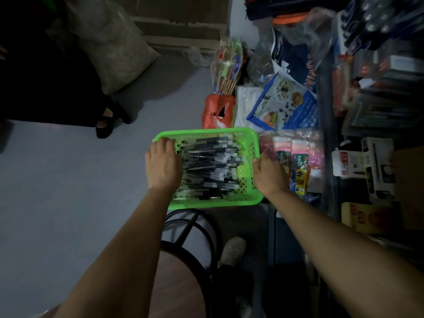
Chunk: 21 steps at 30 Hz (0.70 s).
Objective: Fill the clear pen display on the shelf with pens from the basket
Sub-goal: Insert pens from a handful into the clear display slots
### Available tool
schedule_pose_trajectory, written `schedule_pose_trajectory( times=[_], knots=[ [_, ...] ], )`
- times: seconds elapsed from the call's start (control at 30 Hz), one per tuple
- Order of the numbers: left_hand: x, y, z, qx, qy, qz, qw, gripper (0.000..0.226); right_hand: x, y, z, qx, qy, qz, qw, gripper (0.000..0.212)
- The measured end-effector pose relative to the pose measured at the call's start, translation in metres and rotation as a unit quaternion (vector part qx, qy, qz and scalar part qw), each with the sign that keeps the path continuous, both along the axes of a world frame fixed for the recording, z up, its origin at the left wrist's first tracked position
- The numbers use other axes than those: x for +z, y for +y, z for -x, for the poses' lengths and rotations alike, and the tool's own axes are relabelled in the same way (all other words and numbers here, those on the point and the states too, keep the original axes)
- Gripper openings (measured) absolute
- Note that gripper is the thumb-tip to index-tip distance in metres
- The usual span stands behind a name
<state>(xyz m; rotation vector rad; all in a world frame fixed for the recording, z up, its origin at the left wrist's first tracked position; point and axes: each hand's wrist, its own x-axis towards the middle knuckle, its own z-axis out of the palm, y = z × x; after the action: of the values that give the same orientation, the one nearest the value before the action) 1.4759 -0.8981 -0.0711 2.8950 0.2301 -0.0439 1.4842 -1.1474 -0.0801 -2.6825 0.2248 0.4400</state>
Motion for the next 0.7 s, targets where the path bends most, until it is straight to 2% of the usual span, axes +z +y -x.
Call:
schedule_pose_trajectory(
  times=[0.1,0.23,0.47,0.6,0.7],
  knots=[
    [0.005,-0.030,-0.018,-0.122,0.045,0.020,0.991,0.039,0.008,-0.007,0.000,0.019,-0.014,0.036,0.999,0.023],
    [-0.003,-0.057,-0.034,-0.180,0.126,-0.018,0.975,0.054,0.015,-0.018,-0.004,0.056,-0.009,0.066,0.996,0.021],
    [-0.010,-0.065,-0.047,-0.181,0.159,-0.081,0.967,0.065,0.014,-0.030,-0.008,0.085,-0.016,0.065,0.994,0.018],
    [-0.012,-0.063,-0.049,-0.170,0.185,-0.073,0.965,0.072,0.013,-0.033,-0.005,0.099,-0.009,0.066,0.993,0.016],
    [-0.014,-0.062,-0.048,-0.163,0.187,-0.049,0.968,0.069,0.013,-0.033,-0.006,0.098,-0.009,0.057,0.994,0.015]
  ],
)
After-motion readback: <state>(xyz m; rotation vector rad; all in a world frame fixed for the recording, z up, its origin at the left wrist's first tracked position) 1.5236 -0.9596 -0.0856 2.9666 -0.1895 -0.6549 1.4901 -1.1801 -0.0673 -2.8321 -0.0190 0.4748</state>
